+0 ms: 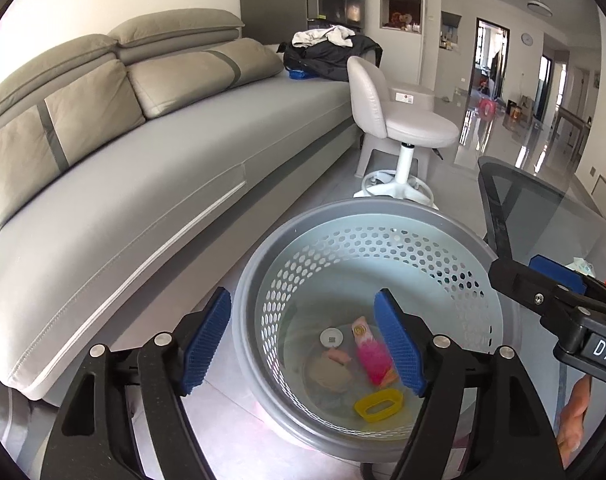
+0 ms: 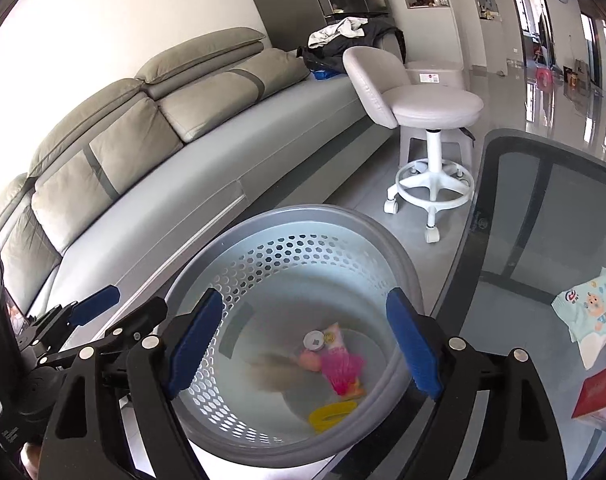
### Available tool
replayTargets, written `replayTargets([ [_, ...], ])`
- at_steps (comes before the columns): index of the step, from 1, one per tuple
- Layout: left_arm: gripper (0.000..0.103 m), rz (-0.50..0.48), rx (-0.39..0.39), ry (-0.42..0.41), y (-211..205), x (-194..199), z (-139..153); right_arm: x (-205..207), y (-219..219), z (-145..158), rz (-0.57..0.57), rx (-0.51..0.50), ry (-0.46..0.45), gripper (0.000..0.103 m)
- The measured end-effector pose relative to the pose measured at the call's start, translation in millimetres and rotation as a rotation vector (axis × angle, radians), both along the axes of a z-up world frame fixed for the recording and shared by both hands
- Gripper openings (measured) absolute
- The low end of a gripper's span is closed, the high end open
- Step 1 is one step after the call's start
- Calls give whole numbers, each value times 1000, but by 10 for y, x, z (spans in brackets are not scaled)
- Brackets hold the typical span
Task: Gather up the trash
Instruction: 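Carry sloth ball and pink mesh item over the gray basket and open both tools, then move both open tools back over the table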
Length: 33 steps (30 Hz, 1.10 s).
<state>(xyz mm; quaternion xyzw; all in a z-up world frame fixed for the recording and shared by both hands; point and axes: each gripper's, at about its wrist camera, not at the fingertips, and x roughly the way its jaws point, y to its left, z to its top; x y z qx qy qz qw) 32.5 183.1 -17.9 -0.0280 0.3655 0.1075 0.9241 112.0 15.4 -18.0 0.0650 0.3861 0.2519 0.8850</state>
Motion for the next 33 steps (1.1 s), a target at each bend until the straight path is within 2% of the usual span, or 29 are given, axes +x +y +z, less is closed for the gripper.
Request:
replayTargets([
  [21, 76, -6, 21, -12, -75, -32, 23, -121, -146, 10, -28, -29, -6, 80],
  [33, 79, -75, 50, -17, -299, -62, 62, -291, -501, 95, -86, -67, -46, 80],
])
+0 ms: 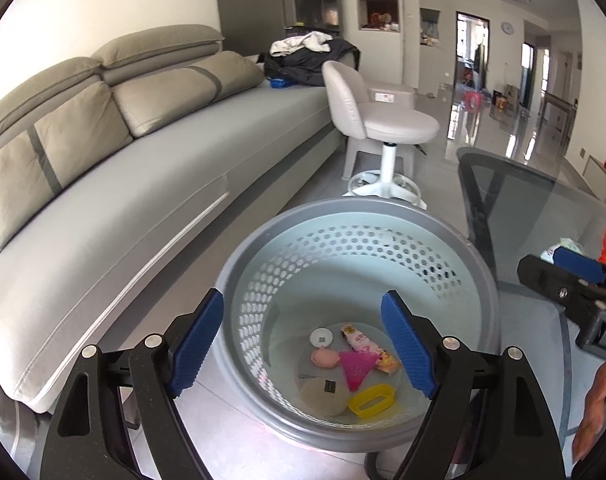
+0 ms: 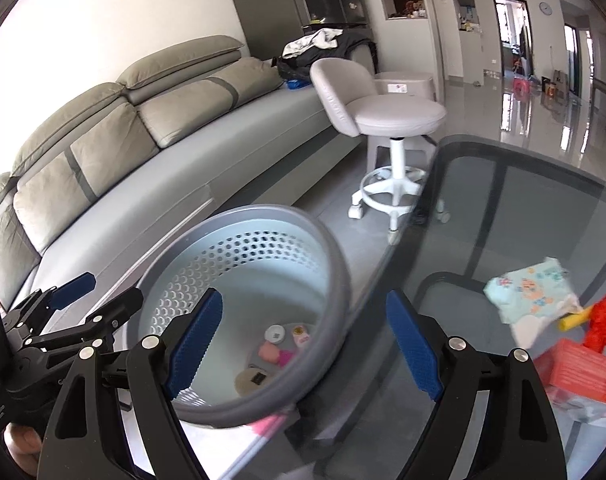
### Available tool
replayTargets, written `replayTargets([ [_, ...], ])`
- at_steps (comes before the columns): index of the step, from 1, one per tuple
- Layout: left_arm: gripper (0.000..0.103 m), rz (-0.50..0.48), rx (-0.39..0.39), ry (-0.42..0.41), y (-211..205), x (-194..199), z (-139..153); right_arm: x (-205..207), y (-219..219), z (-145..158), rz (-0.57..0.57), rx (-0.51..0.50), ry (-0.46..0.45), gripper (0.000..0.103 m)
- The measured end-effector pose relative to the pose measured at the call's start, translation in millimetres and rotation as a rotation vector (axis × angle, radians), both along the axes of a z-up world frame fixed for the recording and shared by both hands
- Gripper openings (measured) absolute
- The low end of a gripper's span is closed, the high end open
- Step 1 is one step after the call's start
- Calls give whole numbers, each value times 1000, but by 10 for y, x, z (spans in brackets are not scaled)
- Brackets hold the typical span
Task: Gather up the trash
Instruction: 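Move both open tools back over the table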
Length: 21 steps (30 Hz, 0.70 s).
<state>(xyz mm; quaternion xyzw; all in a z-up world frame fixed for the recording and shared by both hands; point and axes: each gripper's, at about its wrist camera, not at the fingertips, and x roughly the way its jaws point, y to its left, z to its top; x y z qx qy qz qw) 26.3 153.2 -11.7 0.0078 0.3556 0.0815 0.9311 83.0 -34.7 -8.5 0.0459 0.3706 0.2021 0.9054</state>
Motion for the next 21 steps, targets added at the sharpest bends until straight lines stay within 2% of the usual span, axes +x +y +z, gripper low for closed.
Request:
replayTargets([
  [11, 79, -152, -12, -5, -571, -38, 91, -219, -765, 58, -108, -62, -19, 80],
  [21, 80, -255, -52, -12, -1234, -47, 130, -487, -1766, 111, -285, -64, -24, 80],
])
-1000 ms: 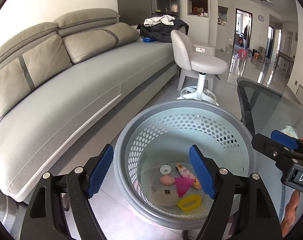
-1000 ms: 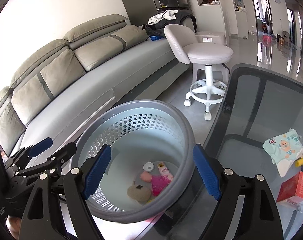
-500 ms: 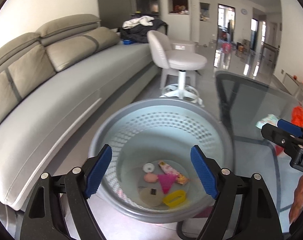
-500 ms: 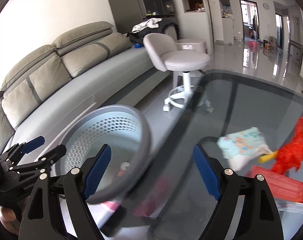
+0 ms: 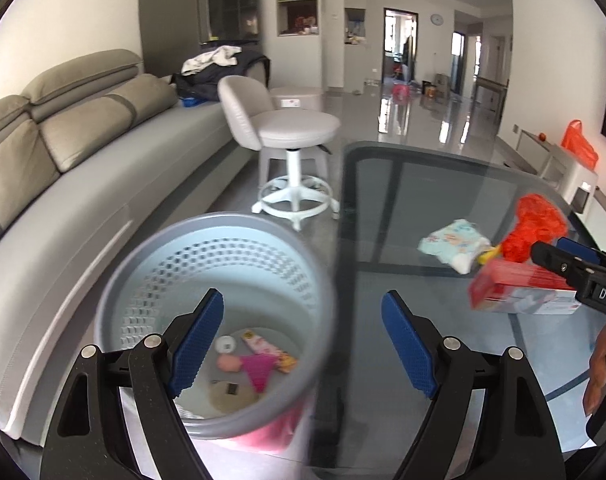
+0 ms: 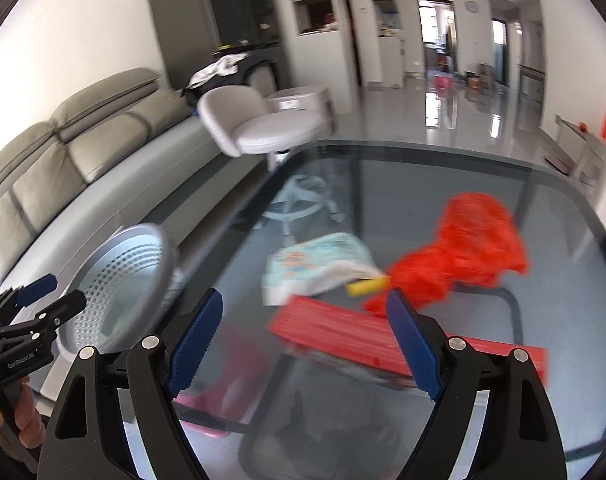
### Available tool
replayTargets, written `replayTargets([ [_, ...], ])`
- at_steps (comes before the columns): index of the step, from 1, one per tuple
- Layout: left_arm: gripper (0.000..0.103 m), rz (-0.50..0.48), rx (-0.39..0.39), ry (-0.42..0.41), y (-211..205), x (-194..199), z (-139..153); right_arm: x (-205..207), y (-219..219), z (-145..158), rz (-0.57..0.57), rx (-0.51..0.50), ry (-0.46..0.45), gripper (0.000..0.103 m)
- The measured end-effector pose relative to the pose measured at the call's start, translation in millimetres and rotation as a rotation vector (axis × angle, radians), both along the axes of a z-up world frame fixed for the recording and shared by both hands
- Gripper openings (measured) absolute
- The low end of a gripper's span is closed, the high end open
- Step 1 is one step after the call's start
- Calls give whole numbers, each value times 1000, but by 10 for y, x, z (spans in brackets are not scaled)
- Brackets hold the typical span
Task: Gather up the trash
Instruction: 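Move both open tools back over the table, then reach the right tool to the long red box and close on it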
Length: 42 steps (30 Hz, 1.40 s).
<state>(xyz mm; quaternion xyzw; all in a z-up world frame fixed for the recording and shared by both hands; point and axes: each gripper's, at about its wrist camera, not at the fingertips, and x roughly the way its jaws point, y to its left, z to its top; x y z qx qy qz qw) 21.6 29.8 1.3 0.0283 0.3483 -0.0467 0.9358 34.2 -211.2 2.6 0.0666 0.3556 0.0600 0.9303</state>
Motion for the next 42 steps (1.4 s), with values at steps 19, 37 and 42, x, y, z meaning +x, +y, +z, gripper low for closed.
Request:
replayTargets([
  [19, 80, -82, 15, 60, -658, 69, -293, -401, -1382, -330, -161, 32, 67, 80],
  [37, 80, -93, 33, 79, -721, 74, -393, -185, -1263, -533, 8, 76, 124, 81],
  [42, 80, -80, 26, 77, -669, 73, -386, -280, -1084, -540, 81, 63, 156, 81],
])
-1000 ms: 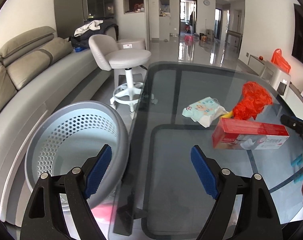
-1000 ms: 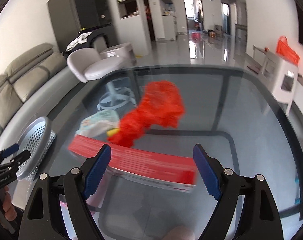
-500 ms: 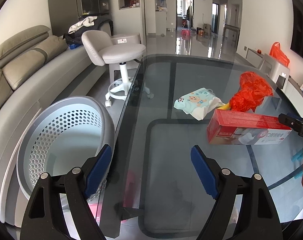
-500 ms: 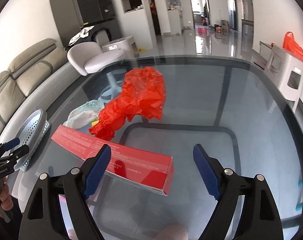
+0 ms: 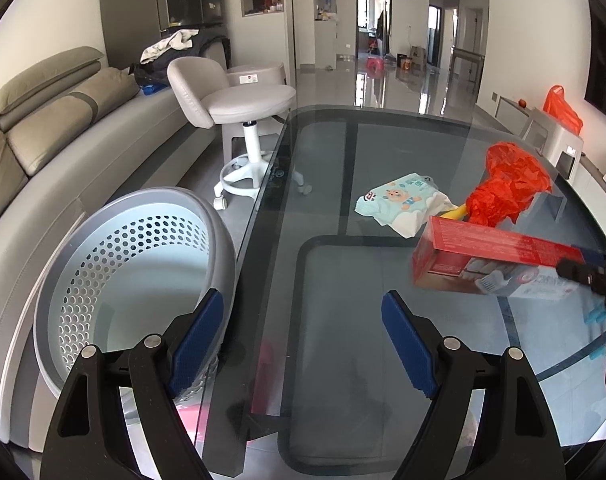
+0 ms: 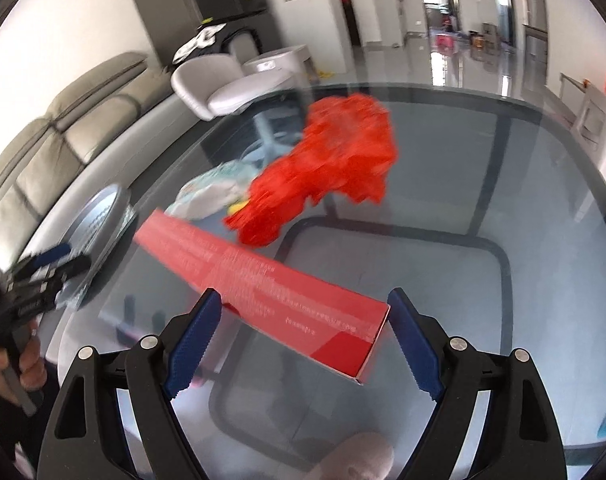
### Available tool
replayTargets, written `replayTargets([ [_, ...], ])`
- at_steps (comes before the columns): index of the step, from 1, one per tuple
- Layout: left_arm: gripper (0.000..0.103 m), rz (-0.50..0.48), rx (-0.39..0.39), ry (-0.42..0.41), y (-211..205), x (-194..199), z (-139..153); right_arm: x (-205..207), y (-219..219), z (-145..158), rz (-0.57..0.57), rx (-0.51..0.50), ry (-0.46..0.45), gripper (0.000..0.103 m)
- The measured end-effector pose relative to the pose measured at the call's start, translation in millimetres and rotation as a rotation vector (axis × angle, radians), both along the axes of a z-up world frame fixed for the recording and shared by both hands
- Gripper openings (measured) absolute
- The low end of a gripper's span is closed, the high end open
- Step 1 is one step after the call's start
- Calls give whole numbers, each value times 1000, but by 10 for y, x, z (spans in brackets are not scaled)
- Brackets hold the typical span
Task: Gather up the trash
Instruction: 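Reach the right tool to the long red box and close on it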
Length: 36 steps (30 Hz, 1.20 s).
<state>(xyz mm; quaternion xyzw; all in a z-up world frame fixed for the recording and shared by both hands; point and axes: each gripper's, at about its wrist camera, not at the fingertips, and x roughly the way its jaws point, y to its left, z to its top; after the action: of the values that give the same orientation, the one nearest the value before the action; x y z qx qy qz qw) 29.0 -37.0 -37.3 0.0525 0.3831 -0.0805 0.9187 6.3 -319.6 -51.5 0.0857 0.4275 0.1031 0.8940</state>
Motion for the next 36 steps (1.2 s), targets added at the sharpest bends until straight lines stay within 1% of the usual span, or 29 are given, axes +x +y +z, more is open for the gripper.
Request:
replayTargets([
  [8, 80, 18, -11, -5, 45, -5, 24, -199, 352, -71, 129, -2, 58, 81],
  [11, 80, 20, -13, -13, 63, -19, 45, -275, 441, -72, 183, 34, 75, 81],
  [13, 80, 23, -17, -14, 67, -37, 53, -321, 461, -59, 191, 52, 79, 81],
  [16, 80, 29, -22, -16, 99, -46, 62, -328, 460, -11, 152, 18, 52, 81],
  [19, 80, 36, -31, -18, 129, -48, 75, -278, 443, 61, 123, 11, 24, 81],
  [23, 80, 43, -35, -16, 161, -38, 77, -143, 594, 141, 149, -32, 9, 81],
  [29, 80, 48, -32, -12, 200, -43, 66, 125, 978, 112, 197, -143, 69, 81],
  [36, 80, 56, -38, -5, 273, -27, 51, 324, 1206, 74, 199, -231, 97, 81],
])
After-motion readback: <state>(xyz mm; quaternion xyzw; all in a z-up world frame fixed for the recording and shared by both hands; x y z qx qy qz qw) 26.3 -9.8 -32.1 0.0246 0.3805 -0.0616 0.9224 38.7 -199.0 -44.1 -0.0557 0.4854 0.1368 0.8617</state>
